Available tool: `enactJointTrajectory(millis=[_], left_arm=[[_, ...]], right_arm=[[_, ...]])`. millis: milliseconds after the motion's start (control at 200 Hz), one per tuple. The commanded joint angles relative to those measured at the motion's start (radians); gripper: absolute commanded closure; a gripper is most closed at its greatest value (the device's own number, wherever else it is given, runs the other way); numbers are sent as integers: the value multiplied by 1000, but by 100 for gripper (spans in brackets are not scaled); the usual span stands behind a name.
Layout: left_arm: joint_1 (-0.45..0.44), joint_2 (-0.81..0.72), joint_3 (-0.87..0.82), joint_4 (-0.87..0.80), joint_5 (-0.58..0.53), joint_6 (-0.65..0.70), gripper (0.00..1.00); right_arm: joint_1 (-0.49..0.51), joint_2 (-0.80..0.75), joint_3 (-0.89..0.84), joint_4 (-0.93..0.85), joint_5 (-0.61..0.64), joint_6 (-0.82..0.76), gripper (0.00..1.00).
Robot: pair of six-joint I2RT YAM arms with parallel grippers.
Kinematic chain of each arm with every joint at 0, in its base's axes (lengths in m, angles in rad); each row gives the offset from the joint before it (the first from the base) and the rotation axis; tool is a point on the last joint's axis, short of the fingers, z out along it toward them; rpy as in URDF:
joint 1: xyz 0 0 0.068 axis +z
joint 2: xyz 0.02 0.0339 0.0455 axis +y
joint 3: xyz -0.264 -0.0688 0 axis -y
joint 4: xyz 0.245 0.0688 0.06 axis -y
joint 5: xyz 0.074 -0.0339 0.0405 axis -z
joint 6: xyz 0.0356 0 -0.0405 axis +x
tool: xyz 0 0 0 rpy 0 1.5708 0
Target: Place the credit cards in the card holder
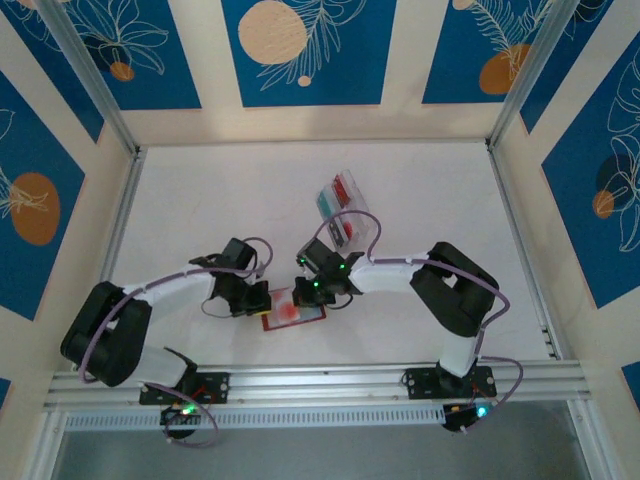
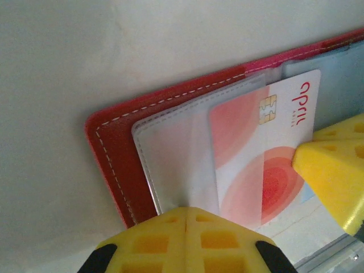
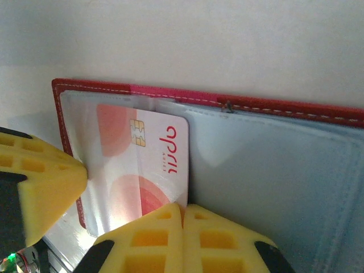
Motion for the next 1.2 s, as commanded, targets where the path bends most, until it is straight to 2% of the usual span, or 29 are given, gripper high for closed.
enactJointTrajectory(millis=[0, 130, 470, 750, 1195], left_arm=[[7, 13, -38, -31, -33, 9, 100], [9, -16, -58, -23, -39, -9, 100], [6, -56, -47, -98, -145, 7, 100], [-25, 24, -76, -3, -91, -4, 100], [-53, 59, -81, 32, -93, -17, 100]], right_arm=[[7, 52, -1, -131, 68, 1, 100], [2, 60, 3, -143, 66, 0, 100], [-8, 55, 7, -161, 59, -6, 100], [3, 68, 55, -174, 41, -19, 100], [53, 102, 146, -181, 6, -16, 100]])
